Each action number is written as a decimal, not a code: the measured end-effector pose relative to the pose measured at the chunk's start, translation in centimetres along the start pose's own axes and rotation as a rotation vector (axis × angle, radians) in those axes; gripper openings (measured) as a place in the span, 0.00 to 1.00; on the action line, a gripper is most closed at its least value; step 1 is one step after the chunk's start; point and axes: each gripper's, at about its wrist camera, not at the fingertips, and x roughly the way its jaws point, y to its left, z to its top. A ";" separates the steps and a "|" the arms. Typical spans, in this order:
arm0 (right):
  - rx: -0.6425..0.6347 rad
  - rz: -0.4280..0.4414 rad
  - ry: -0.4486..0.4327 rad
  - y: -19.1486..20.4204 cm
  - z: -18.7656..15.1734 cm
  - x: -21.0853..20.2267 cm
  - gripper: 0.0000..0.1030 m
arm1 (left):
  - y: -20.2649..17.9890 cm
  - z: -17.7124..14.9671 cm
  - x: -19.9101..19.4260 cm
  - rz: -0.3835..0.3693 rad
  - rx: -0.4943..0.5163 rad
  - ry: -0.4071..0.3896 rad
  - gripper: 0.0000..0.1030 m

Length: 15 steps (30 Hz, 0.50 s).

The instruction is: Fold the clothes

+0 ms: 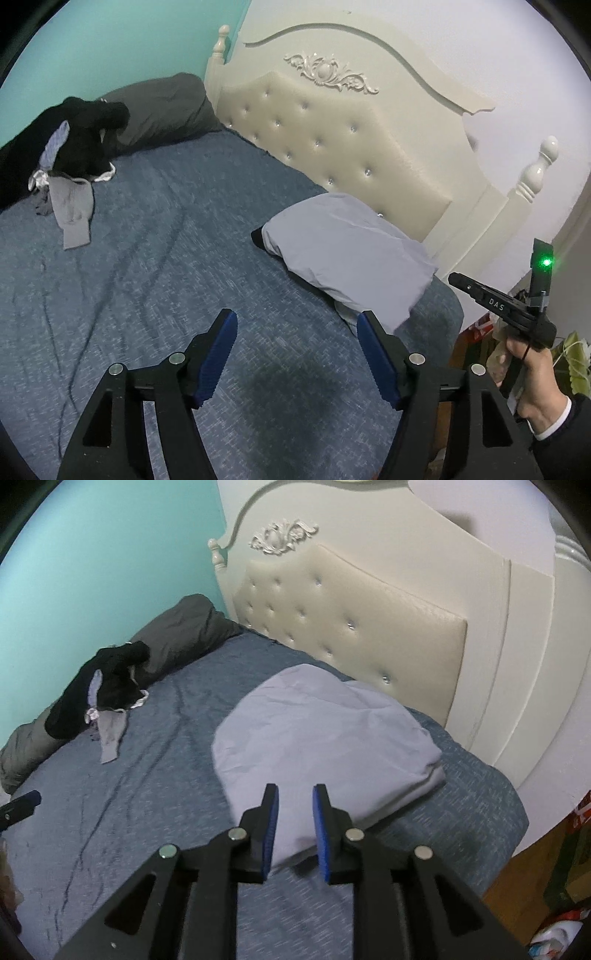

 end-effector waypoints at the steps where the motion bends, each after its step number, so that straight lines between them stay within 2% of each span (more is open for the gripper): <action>1: -0.006 0.002 -0.002 0.6 -0.1 -0.6 0.18 | -0.1 -0.1 -0.6 0.003 0.002 -0.004 0.70; 2: -0.015 0.000 -0.007 1.1 -0.2 -1.2 0.18 | -0.2 -0.3 -1.2 0.005 0.003 -0.008 0.70; 4: -0.032 0.002 -0.022 2.4 -0.3 -2.7 0.18 | -0.3 -0.5 -2.4 0.008 0.002 -0.021 0.79; 10: -0.032 -0.001 -0.039 4.5 -0.9 -5.7 0.23 | -0.7 -1.3 -5.1 0.018 0.006 -0.044 0.79; 13: -0.037 -0.013 -0.038 5.3 -1.6 -6.8 0.43 | -0.8 -2.0 -6.1 0.014 -0.001 -0.051 0.79; 14: -0.044 -0.018 -0.043 5.6 -1.8 -7.2 0.54 | -0.9 -2.1 -6.4 0.011 -0.003 -0.053 0.79; 15: -0.053 -0.024 -0.048 5.9 -2.0 -7.7 0.59 | -0.9 -2.3 -6.7 0.010 -0.004 -0.055 0.79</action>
